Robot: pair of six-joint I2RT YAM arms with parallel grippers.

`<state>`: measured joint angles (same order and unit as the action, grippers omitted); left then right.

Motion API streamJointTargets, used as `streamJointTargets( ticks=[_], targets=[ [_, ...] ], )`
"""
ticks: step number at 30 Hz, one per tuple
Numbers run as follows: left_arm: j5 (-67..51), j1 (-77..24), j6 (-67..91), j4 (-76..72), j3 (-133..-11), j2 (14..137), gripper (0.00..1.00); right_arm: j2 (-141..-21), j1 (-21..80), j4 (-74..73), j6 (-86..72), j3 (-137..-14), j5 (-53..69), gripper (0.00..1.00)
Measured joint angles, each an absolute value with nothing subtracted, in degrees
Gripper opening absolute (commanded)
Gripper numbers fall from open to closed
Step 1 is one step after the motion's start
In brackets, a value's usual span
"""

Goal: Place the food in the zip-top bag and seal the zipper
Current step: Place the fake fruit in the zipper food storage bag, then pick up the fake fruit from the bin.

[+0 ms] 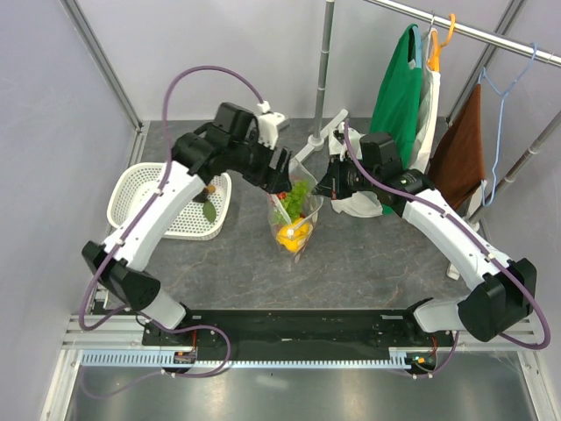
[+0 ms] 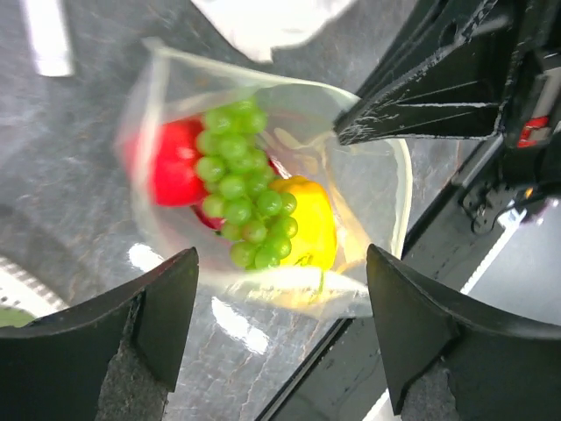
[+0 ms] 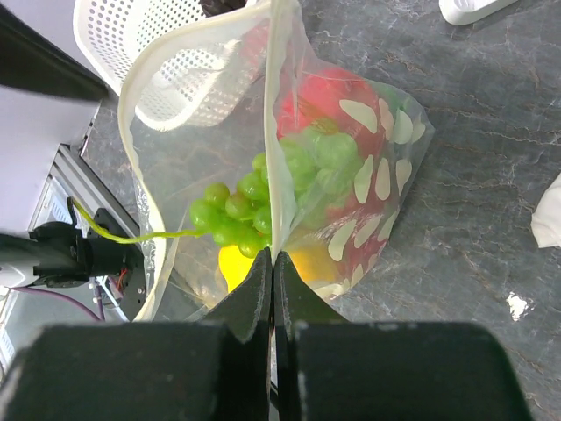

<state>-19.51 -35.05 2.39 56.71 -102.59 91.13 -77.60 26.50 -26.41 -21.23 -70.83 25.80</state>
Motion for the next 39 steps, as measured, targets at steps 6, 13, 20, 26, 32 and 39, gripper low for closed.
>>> streamJointTargets(
  ticks=[6, 13, 20, 26, 32, 39],
  targets=[
    [-22.3, -21.4, 2.7, 55.2, -99.9, 84.1, 0.81, -77.6, 26.5, -26.4, -21.2, -70.8, 25.8, 0.0],
    [-22.3, -0.6, -1.5, 54.9, -92.7, 84.4, 0.81, -77.6, 26.5, -26.5, -21.0, -71.0, 25.8, 0.0],
    [-19.3, 6.4, -4.8, 52.9, -88.8, 94.1, 0.8, -77.7, 26.5, -26.5, -20.7, -71.0, 25.8, 0.0],
    [-14.8, 6.9, -6.2, 47.8, -87.2, 99.9, 0.78, -77.7, 26.5, -26.6, -20.1, -71.0, 25.8, 0.0],
    [-12.8, 6.7, -6.8, 44.6, -86.0, 105.0, 0.76, -77.8, 26.5, -27.0, -19.7, -71.3, 25.8, 0.0],
    [-12.9, 6.6, -6.7, 42.3, -84.6, 106.5, 0.78, -78.6, 26.5, -27.0, -19.7, -71.8, 25.8, 0.0]
  ],
)
